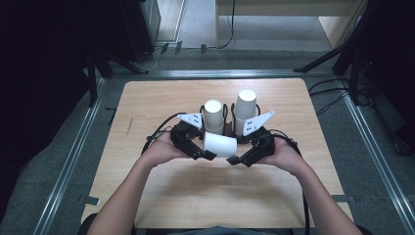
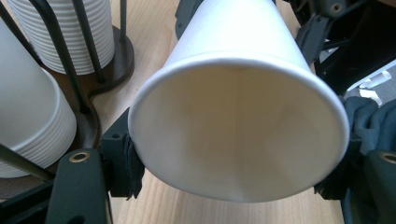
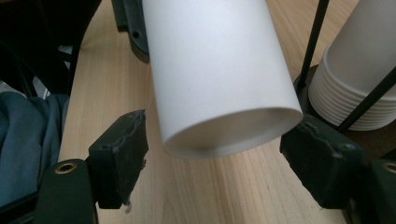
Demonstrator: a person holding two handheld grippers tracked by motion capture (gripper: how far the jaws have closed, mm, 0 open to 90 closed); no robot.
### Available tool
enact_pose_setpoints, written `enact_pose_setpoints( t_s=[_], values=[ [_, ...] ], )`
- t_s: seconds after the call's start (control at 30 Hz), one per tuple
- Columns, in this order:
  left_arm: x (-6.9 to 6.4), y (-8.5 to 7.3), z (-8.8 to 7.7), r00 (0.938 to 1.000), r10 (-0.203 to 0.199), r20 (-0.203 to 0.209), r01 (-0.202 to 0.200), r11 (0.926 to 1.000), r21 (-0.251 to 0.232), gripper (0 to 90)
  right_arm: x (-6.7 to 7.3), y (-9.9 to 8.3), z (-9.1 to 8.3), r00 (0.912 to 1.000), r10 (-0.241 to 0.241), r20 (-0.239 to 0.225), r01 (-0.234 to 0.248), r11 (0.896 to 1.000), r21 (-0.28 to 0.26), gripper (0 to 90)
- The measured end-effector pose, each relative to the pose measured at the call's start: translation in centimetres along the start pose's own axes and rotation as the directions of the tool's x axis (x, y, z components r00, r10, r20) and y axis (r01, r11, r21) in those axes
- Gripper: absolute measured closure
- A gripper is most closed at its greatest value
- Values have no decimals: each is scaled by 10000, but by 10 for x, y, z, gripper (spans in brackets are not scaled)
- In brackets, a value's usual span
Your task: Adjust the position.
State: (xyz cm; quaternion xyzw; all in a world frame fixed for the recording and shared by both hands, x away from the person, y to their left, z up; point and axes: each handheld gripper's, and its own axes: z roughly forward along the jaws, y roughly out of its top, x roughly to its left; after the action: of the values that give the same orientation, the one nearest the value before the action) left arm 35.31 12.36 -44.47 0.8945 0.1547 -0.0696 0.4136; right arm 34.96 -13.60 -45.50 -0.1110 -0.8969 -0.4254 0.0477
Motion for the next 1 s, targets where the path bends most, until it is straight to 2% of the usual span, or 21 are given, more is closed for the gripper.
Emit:
enact_pose_setpoints(
  t_s=[0.03, 0.3, 0.43, 0.5, 0.6, 0.73, 0.77, 0.83, 0.97, 1.0],
  values=[
    [0, 1, -1, 9999, 77, -134, -75, 9999, 112, 267, 0, 0, 1, 10000, 20, 26, -20, 10000, 54, 234],
    [2, 11, -6, 9998, -169, -74, 174, 9973, 713, 265, -3, -2, 3, 9996, 136, 260, -142, 9997, 213, 234],
    [4, 14, -8, 9998, -66, -212, 88, 9946, 1034, 265, -3, -2, 4, 9994, 8, 354, -16, 9997, 241, 234],
    [5, 16, -9, 9995, -8, -328, 47, 9929, 1186, 264, -3, -2, 4, 9982, -140, 585, 120, 9993, 348, 234],
    [7, 19, -9, 9997, 0, -237, 32, 9905, 1375, 264, -3, -3, 1, 9979, -63, 645, 41, 9994, 350, 234],
    [8, 25, -7, 9994, 140, -306, -83, 9838, 1791, 263, -4, -4, 1, 9970, -36, 769, 11, 9995, 329, 234],
    [8, 26, -6, 9998, 142, -157, -112, 9841, 1770, 263, -4, -3, 1, 9971, -4, 758, -23, 9994, 350, 234],
    [9, 27, -3, 9999, 151, -27, -143, 9827, 1845, 260, -3, -3, 4, 9973, -7, 733, -22, 9992, 400, 234],
    [9, 24, 5, 9998, 199, -49, -183, 9742, 2251, 260, -1, -3, 10, 9981, -91, 601, 58, 9985, 547, 234],
    [9, 23, 7, 9999, 151, -22, -142, 9740, 2260, 260, -1, -3, 11, 9983, -137, 571, 104, 9983, 581, 234]
  ],
)
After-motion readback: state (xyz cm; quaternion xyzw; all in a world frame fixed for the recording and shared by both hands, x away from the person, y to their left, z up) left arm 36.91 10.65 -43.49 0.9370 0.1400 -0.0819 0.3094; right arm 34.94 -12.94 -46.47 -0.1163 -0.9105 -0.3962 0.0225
